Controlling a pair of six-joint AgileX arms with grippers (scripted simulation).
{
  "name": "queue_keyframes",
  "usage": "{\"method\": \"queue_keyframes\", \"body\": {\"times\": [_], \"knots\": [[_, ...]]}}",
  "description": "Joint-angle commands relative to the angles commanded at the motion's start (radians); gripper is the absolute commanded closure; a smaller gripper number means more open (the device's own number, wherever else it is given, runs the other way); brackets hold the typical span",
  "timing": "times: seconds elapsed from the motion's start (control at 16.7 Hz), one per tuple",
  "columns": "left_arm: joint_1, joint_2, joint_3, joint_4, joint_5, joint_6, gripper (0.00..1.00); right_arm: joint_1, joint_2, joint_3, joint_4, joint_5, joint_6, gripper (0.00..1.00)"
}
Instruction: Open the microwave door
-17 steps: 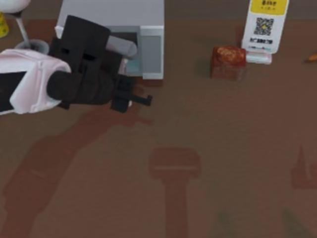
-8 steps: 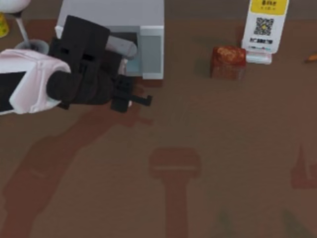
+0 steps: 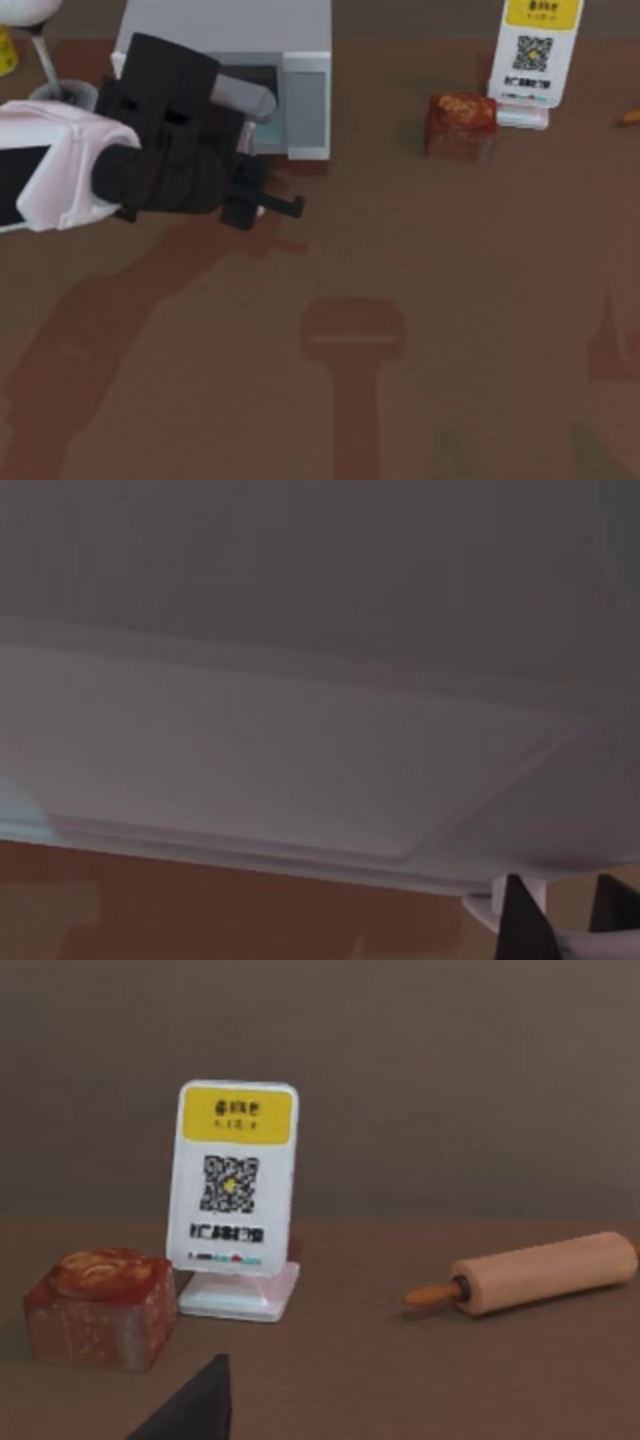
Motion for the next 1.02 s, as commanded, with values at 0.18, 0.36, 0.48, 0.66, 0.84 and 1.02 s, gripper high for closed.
{"method": "queue_keyframes", "body": {"times": [0.18, 0.36, 0.48, 0.66, 0.84, 1.02], "knots": [[0.026, -0.030, -0.019, 0.008, 0.040, 0.053, 1.00, 0.000, 0.000, 0.000, 0.000, 0.000, 0.000, 0.00], [0.037, -0.035, -0.035, 0.004, 0.057, 0.077, 1.00, 0.000, 0.000, 0.000, 0.000, 0.000, 0.000, 0.00], [0.037, -0.035, -0.035, 0.004, 0.057, 0.077, 1.00, 0.000, 0.000, 0.000, 0.000, 0.000, 0.000, 0.00], [0.037, -0.035, -0.035, 0.004, 0.057, 0.077, 1.00, 0.000, 0.000, 0.000, 0.000, 0.000, 0.000, 0.00], [0.037, -0.035, -0.035, 0.004, 0.057, 0.077, 1.00, 0.000, 0.000, 0.000, 0.000, 0.000, 0.000, 0.00], [0.037, -0.035, -0.035, 0.004, 0.057, 0.077, 1.00, 0.000, 0.000, 0.000, 0.000, 0.000, 0.000, 0.00]]}}
